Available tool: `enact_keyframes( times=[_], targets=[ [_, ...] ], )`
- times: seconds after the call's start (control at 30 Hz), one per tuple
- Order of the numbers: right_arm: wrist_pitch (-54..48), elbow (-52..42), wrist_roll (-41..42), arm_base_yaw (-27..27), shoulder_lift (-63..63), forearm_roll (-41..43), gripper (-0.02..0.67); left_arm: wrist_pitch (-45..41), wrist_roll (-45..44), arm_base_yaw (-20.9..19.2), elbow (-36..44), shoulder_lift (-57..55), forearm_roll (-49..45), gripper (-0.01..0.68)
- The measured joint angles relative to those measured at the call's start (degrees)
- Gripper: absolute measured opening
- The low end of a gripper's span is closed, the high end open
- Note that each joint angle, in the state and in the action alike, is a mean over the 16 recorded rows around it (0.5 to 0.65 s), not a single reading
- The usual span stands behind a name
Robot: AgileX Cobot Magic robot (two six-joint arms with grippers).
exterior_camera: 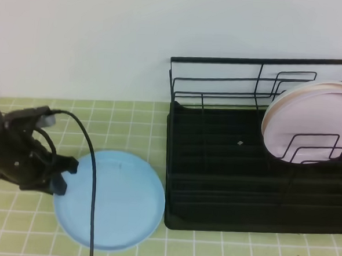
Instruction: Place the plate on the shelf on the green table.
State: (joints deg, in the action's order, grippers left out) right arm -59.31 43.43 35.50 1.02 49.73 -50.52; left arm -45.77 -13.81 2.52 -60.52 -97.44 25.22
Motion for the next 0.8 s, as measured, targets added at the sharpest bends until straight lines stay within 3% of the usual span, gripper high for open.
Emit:
enact_keyframes(
  times=[0.33,0.8],
  targets=[
    [-1.8,0.0,0.5,0.0,0.0,-0.1,-0.002,-2.1,-1.1,0.0,-2.6,9.5,2.8,0.0],
    [1.8,0.0,2.2,0.0,0.0,-7.3,0.001,-8.6,-10.1,1.5,-5.7,20.9,18.3,0.0]
  ],
)
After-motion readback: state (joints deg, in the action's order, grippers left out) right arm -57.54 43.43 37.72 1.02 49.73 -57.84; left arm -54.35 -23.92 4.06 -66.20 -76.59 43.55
